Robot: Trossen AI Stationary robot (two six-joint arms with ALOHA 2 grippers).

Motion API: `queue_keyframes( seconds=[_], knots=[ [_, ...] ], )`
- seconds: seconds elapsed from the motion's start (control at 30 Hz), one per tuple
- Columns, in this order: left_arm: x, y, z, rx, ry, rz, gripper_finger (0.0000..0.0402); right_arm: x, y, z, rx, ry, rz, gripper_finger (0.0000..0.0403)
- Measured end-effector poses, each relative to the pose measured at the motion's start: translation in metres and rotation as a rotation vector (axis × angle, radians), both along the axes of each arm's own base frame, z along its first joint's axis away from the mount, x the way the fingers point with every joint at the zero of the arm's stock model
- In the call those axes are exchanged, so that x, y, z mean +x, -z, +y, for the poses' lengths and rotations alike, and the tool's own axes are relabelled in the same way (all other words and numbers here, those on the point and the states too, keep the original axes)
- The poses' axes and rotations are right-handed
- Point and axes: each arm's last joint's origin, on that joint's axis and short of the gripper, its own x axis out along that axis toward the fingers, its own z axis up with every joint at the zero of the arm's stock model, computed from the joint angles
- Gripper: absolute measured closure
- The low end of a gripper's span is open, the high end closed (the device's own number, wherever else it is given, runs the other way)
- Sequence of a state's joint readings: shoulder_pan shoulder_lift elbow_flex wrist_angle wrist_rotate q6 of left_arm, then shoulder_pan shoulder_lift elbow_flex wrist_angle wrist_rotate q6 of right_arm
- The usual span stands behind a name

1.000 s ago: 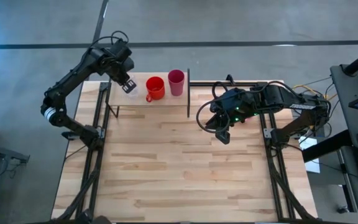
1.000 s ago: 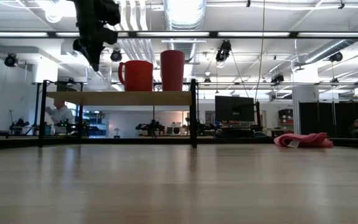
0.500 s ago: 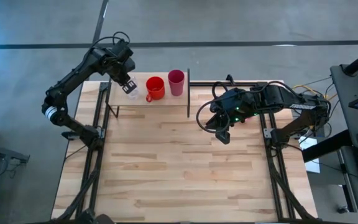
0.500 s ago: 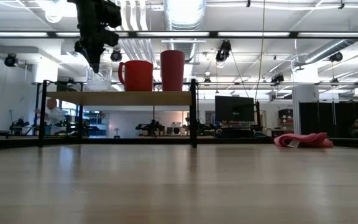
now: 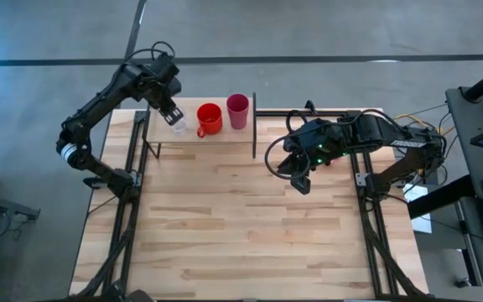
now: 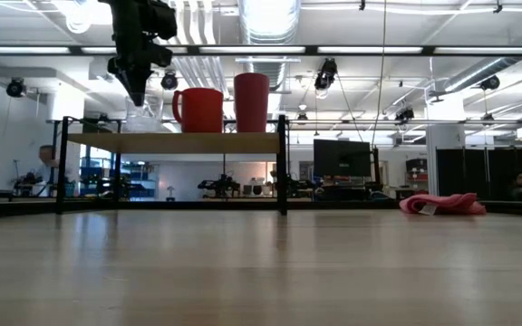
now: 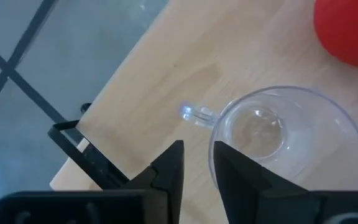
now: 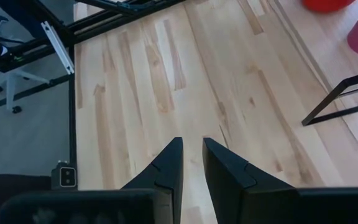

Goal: Stack small to large cups/mugs on shelf
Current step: Return to Home Position

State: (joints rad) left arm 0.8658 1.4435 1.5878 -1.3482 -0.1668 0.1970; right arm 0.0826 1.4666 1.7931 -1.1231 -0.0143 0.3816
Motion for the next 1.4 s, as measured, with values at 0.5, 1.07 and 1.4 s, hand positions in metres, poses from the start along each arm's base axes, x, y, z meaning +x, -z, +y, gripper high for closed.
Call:
queue_keyframes(
  seconds=[0.5, 1.07, 1.4],
  knots=[
    [-0.026, -0.067, -0.055, -0.116, -0.050, -0.381, 0.0327, -0.001, -0.001, -0.001, -0.047, -0.012, -0.011, 0.0346],
    [-0.102, -0.107, -0.145, 0.022, -0.004, -0.820, 0.0326, -0.011, -0.020, 0.006, -0.027, 0.005, -0.155, 0.0346],
    [-0.124, -0.089, -0.176, 0.186, 0.270, -1.149, 0.0326, -0.065, -0.052, 0.017, -0.112, -0.052, -0.448, 0.0346]
  ],
)
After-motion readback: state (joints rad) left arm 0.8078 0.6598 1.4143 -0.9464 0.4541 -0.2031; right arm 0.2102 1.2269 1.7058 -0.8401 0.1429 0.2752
